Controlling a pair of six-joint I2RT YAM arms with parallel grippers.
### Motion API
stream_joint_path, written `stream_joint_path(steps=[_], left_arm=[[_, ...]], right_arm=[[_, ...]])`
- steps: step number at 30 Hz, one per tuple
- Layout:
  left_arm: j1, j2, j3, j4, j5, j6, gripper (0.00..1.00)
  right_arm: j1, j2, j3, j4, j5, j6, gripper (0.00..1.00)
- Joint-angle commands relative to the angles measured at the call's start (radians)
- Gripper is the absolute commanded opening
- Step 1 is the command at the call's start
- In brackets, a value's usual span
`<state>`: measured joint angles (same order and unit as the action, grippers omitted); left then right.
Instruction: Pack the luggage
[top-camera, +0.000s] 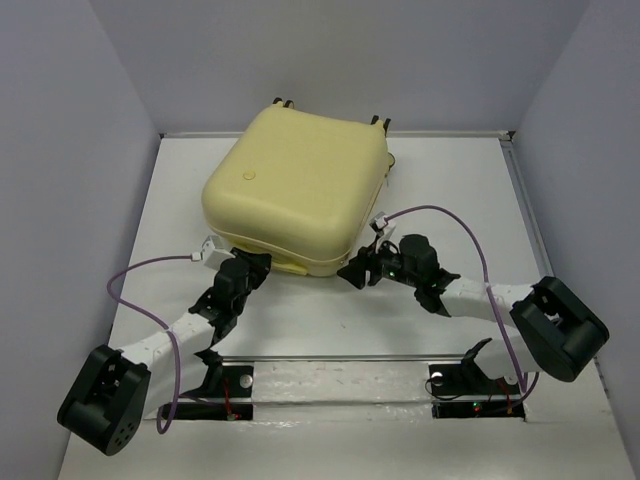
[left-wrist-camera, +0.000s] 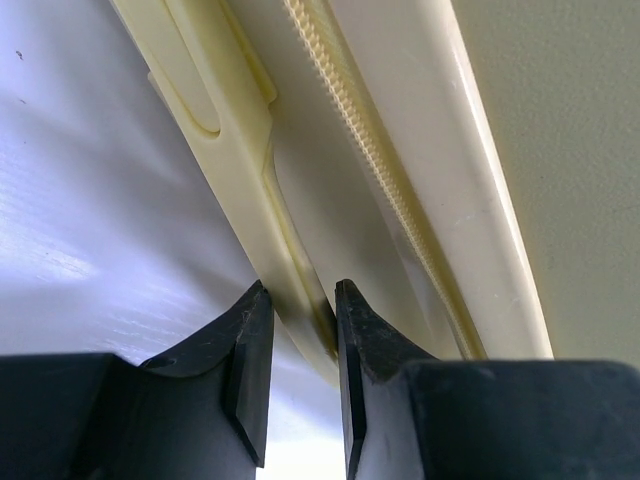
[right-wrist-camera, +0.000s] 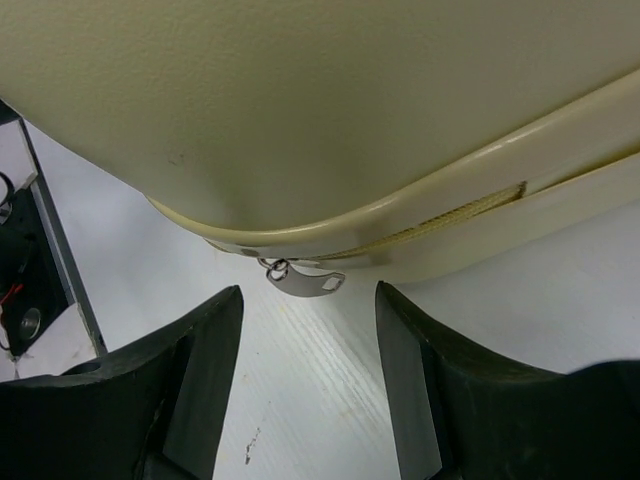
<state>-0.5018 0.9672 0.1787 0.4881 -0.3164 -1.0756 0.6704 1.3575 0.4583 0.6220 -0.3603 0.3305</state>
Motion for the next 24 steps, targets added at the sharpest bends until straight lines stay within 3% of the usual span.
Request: stream_joint_path(steps=[1, 5, 10, 17, 21, 24], left_arm=[[-0.014, -0.033, 0.015, 0.124, 0.036, 0.132, 0.06], [-0.014, -0.033, 0.015, 0.124, 0.043, 0.132, 0.06], [-0.017, -0.022, 0.015, 0.125, 0.046, 0.131, 0.06], [-0.018, -0.044, 0.001, 0.122, 0.04, 0.129, 0.06], [-0.017, -0.065, 0.011, 0.089, 0.011, 0.149, 0.06], [-0.017, -0.084, 0.022, 0.064, -0.01, 0.17, 0.06]], right_arm=[[0.034, 0.028, 0.054, 0.117, 0.081, -0.024, 0.59], [0.034, 0.037, 0.026, 0.211, 0.159, 0.008, 0.53], [0.058, 0.068, 0.011, 0.33, 0.225, 0.062, 0.38], [0.058, 0.046, -0.035, 0.404, 0.299, 0.11, 0.07], [0.058, -0.023, -0.047, 0.244, 0.43, 0.084, 0.07], [-0.038, -0.066, -0.087, 0.182, 0.388, 0.099, 0.07]])
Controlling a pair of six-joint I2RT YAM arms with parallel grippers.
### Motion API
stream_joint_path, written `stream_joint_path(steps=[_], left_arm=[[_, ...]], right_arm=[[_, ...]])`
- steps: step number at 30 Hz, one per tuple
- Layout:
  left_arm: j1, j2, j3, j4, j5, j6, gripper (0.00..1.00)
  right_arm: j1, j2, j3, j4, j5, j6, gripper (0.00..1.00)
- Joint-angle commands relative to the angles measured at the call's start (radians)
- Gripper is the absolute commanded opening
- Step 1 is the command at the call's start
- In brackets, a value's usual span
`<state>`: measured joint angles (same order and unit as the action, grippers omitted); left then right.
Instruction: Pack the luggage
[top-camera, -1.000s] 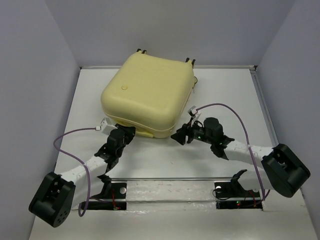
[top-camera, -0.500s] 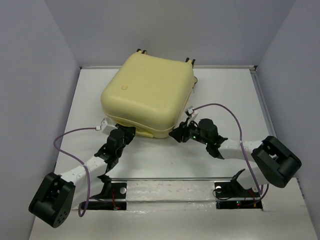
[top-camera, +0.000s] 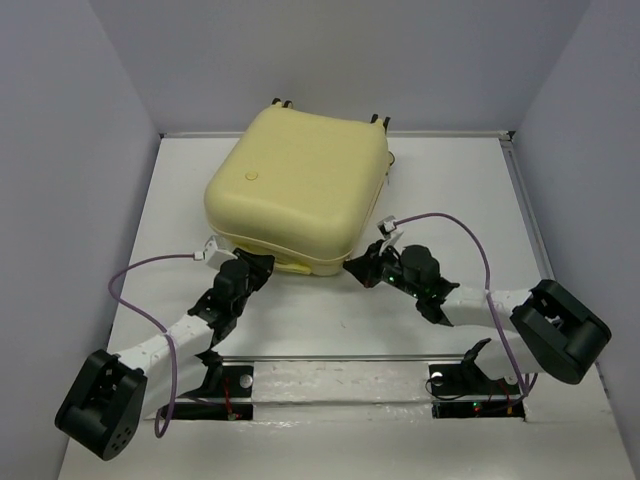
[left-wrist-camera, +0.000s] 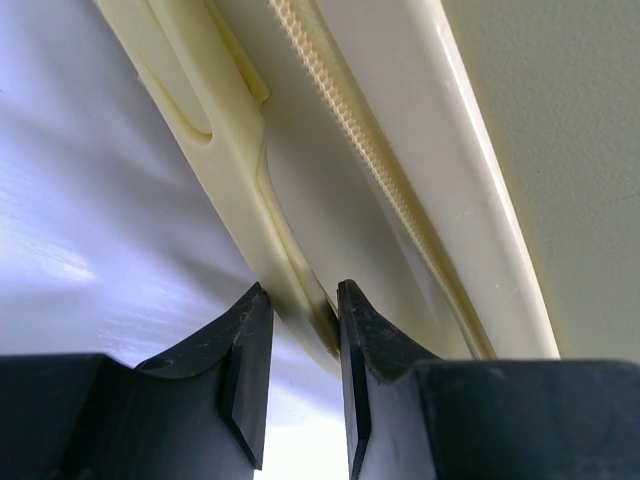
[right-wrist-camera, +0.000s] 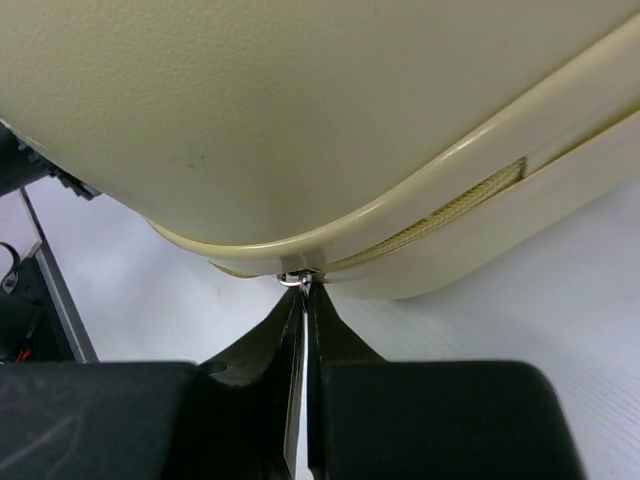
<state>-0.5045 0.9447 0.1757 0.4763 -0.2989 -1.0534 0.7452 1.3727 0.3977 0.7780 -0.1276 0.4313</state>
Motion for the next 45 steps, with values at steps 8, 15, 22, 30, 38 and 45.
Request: stream_joint_path(steps=[8, 15, 22, 30, 38, 45], left_arm=[[0.009, -0.072, 0.024, 0.044, -0.046, 0.178, 0.06], [0.037, -0.109, 0.048, 0.045, 0.012, 0.228, 0.06], [-0.138, 0.024, 0.111, 0.119, -0.014, 0.228, 0.06], [-0.16, 0.203, 0.246, 0.222, 0.058, 0.21, 0.06], [-0.161, 0.135, 0.2, 0.156, 0.046, 0.228, 0.06], [-0.16, -0.098, 0.104, -0.036, 0.02, 0.26, 0.06]], right_arm=[[-0.302, -0.098, -0.023, -0.098, 0.022, 0.001, 0.07], [-0.322, -0.055, 0.0, -0.125, -0.131, -0.003, 0.07], [0.086, -0.011, 0.125, -0.276, -0.052, -0.046, 0.07], [0.528, 0.108, 0.244, -0.32, 0.1, 0.07, 0.07], [0.334, -0.086, 0.092, -0.344, 0.137, 0.023, 0.07], [0.26, -0.288, 0.029, -0.495, 0.089, -0.023, 0.07]])
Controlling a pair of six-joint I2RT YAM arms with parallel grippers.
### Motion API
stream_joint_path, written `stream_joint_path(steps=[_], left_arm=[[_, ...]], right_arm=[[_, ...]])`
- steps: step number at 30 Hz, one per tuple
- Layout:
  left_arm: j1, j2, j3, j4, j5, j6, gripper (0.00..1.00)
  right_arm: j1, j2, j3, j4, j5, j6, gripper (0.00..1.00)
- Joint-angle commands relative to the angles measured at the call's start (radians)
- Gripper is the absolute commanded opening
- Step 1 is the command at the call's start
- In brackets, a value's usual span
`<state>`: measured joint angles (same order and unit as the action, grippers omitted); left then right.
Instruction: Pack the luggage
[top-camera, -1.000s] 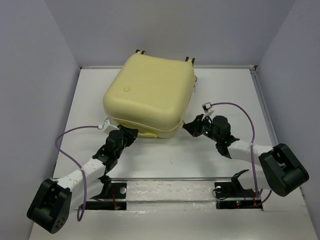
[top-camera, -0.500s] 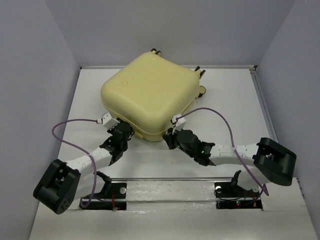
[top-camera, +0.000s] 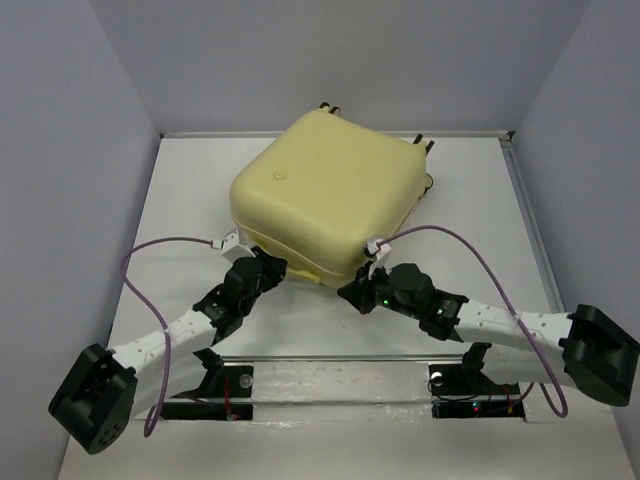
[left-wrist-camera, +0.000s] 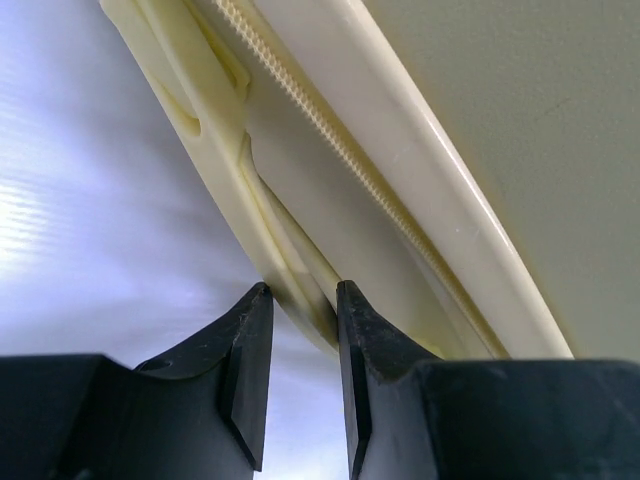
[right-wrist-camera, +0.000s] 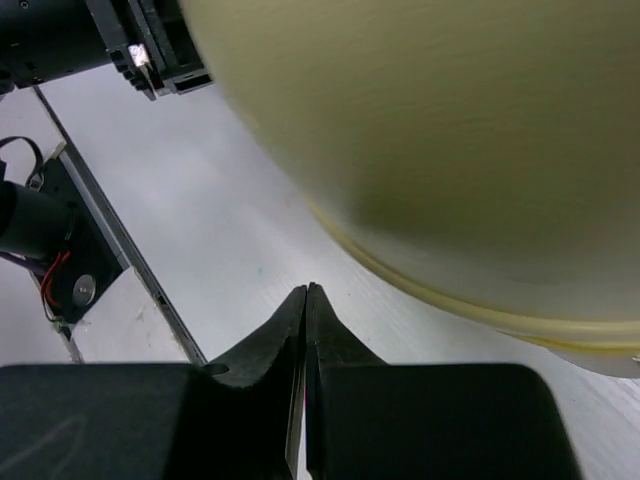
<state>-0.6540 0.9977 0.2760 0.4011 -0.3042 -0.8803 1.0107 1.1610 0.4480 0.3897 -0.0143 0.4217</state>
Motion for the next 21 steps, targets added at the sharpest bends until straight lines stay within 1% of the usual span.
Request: stream_joint_path(steps=[1, 2, 3, 4, 5, 6, 7, 8, 9, 10, 12, 13, 16, 17, 19, 20, 21], left_arm=[[-0.01, -0.183, 0.006, 0.013, 0.028, 0.092, 0.06], [-0.012, -0.195, 0.009, -0.049, 0.022, 0.096, 0.06], [-0.01, -0.211, 0.012, -0.082, 0.013, 0.099, 0.06], [-0.01, -0.243, 0.018, -0.138, -0.016, 0.098, 0.06], [-0.01, -0.263, 0.02, -0.159, -0.03, 0.096, 0.06], [-0.01, -0.281, 0.02, -0.172, -0.042, 0.101, 0.18], [-0.009, -0.315, 0.022, -0.195, -0.039, 0.099, 0.32], [-0.01, -0.327, 0.025, -0.208, -0.035, 0.101, 0.47], [-0.01, -0.349, 0.031, -0.22, -0.026, 0.103, 0.67], [-0.009, -0.349, 0.038, -0.235, -0.026, 0.103, 0.7], [-0.009, -0.384, 0.048, -0.291, -0.033, 0.11, 0.71], [-0.009, -0.419, 0.049, -0.303, -0.032, 0.115, 0.65], [-0.01, -0.484, 0.048, -0.35, -0.009, 0.141, 0.56], [-0.01, -0.494, 0.046, -0.364, 0.005, 0.156, 0.47], [-0.012, -0.513, 0.032, -0.342, 0.088, 0.171, 0.4], [-0.013, -0.513, 0.026, -0.326, 0.12, 0.187, 0.38], [-0.016, -0.513, 0.019, -0.306, 0.195, 0.194, 0.34]], right_arm=[[-0.006, -0.104, -0.055, -0.132, 0.009, 0.0, 0.1], [-0.018, -0.13, -0.072, -0.144, 0.054, 0.006, 0.13], [-0.033, -0.168, -0.084, -0.155, 0.062, 0.021, 0.21], [-0.075, -0.179, -0.097, -0.173, 0.045, 0.025, 0.28], [-0.09, -0.188, -0.1, -0.176, 0.039, 0.032, 0.32], [-0.101, -0.199, -0.1, -0.178, 0.033, 0.04, 0.39], [-0.101, -0.201, -0.097, -0.178, 0.022, 0.035, 0.41], [-0.101, -0.198, -0.091, -0.18, 0.022, 0.032, 0.44], [-0.101, -0.19, -0.074, -0.186, 0.023, 0.023, 0.45], [-0.101, -0.187, -0.065, -0.195, 0.024, 0.017, 0.45], [-0.11, -0.195, -0.055, -0.213, 0.022, 0.008, 0.45], [-0.11, -0.213, -0.061, -0.221, 0.025, 0.0, 0.45], [-0.148, -0.241, -0.097, -0.219, 0.022, -0.003, 0.46], [-0.174, -0.241, -0.103, -0.21, -0.002, -0.014, 0.47], [-0.201, -0.241, -0.118, -0.193, -0.022, -0.038, 0.48], [-0.211, -0.242, -0.118, -0.19, -0.023, -0.047, 0.5], [-0.222, -0.245, -0.118, -0.181, -0.024, -0.061, 0.54]])
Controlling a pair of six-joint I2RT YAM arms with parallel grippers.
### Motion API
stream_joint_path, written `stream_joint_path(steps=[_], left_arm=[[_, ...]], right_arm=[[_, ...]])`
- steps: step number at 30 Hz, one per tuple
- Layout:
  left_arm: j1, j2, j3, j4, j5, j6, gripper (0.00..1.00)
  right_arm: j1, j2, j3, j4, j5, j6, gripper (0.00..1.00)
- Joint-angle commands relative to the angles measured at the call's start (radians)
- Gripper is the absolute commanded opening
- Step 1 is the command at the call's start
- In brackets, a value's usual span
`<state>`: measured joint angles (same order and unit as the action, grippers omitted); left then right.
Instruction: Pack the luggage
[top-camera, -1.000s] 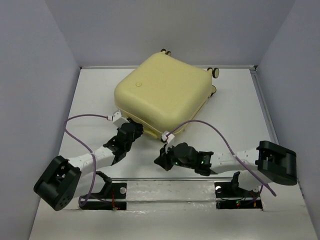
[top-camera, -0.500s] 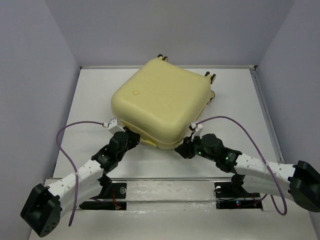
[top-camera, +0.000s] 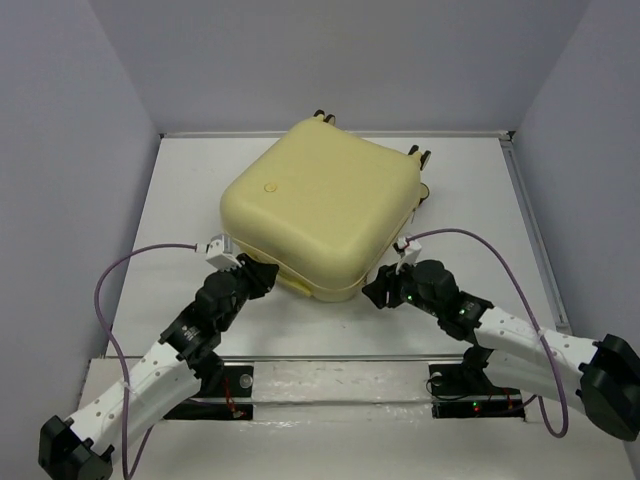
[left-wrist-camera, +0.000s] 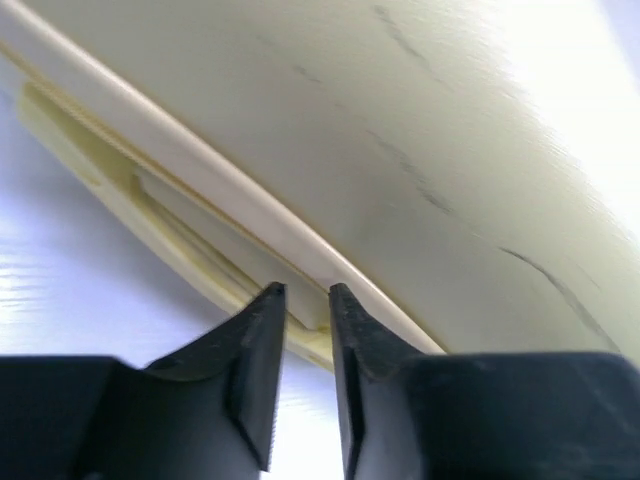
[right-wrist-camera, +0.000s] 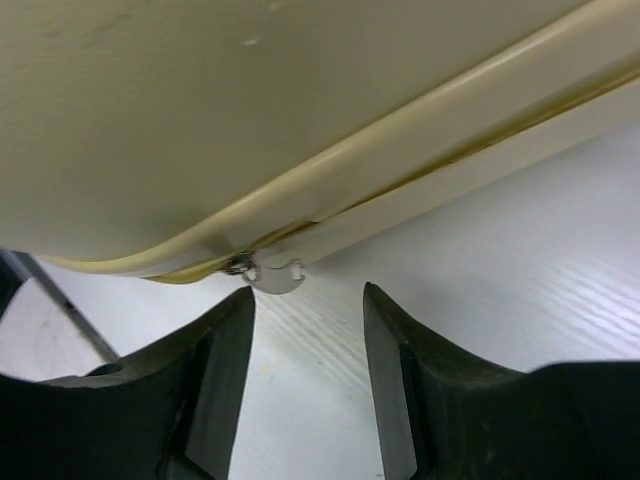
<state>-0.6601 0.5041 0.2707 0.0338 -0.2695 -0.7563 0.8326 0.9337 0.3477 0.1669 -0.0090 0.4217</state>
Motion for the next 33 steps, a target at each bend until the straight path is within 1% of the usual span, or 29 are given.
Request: stream_joint_path(steps=[1, 2, 5, 8, 11, 12, 14, 17, 20, 21, 22, 25, 26, 27, 28, 29, 30, 31, 32, 33], left_arm=[[-0.013, -0.018, 0.018, 0.077, 0.191, 0.077, 0.33], [-0.025, -0.009, 0.012, 0.103, 0.234, 0.09, 0.32], [-0.053, 0.005, 0.019, 0.126, 0.26, 0.112, 0.31], [-0.068, 0.014, 0.03, 0.155, 0.303, 0.13, 0.31], [-0.078, 0.042, 0.039, 0.181, 0.335, 0.138, 0.31], [-0.082, 0.065, 0.045, 0.193, 0.349, 0.144, 0.31], [-0.087, 0.094, 0.053, 0.209, 0.366, 0.152, 0.31], [-0.101, 0.137, 0.061, 0.238, 0.38, 0.156, 0.3], [-0.118, 0.162, 0.065, 0.267, 0.378, 0.156, 0.3], [-0.122, 0.166, 0.067, 0.276, 0.374, 0.156, 0.3], [-0.125, 0.177, 0.07, 0.285, 0.368, 0.155, 0.3], [-0.136, 0.206, 0.082, 0.345, 0.355, 0.153, 0.3], [-0.134, 0.238, 0.096, 0.385, 0.358, 0.153, 0.3], [-0.137, 0.258, 0.105, 0.405, 0.36, 0.153, 0.3], [-0.141, 0.28, 0.117, 0.423, 0.358, 0.155, 0.3], [-0.141, 0.325, 0.142, 0.439, 0.352, 0.153, 0.3], [-0.145, 0.35, 0.154, 0.468, 0.33, 0.152, 0.29], [-0.145, 0.391, 0.177, 0.483, 0.32, 0.146, 0.29], [-0.147, 0.411, 0.188, 0.512, 0.313, 0.143, 0.28], [-0.147, 0.43, 0.2, 0.528, 0.305, 0.14, 0.28]], right_arm=[[-0.053, -0.022, -0.019, 0.052, -0.037, -0.072, 0.55], [-0.073, -0.027, -0.024, 0.086, -0.066, -0.101, 0.6], [-0.082, -0.016, -0.033, 0.158, -0.132, -0.127, 0.61], [-0.082, 0.028, -0.021, 0.233, -0.202, -0.155, 0.58], [-0.082, 0.066, -0.016, 0.307, -0.214, -0.164, 0.53], [-0.082, 0.083, -0.013, 0.316, -0.195, -0.176, 0.5], [-0.082, 0.1, -0.013, 0.336, -0.195, -0.188, 0.47], [-0.082, 0.126, -0.029, 0.402, -0.183, -0.181, 0.4], [-0.082, 0.139, -0.053, 0.477, -0.172, -0.169, 0.18], [-0.082, 0.137, -0.062, 0.512, -0.167, -0.158, 0.09], [-0.082, 0.133, -0.068, 0.528, -0.169, -0.152, 0.07], [-0.082, 0.12, -0.073, 0.521, -0.227, -0.114, 0.07], [-0.057, 0.119, -0.072, 0.507, -0.259, -0.098, 0.07], [-0.024, 0.117, -0.064, 0.485, -0.252, -0.087, 0.07], [0.018, 0.114, -0.055, 0.403, -0.229, -0.078, 0.07], [0.134, 0.113, -0.044, 0.352, -0.145, -0.071, 0.07], [0.193, 0.126, -0.012, 0.259, -0.105, -0.045, 0.07], [0.251, 0.14, 0.009, 0.217, -0.045, -0.023, 0.07], [0.364, 0.154, 0.032, 0.179, -0.019, -0.003, 0.07], [0.42, 0.172, 0.059, 0.149, 0.004, 0.018, 0.07]])
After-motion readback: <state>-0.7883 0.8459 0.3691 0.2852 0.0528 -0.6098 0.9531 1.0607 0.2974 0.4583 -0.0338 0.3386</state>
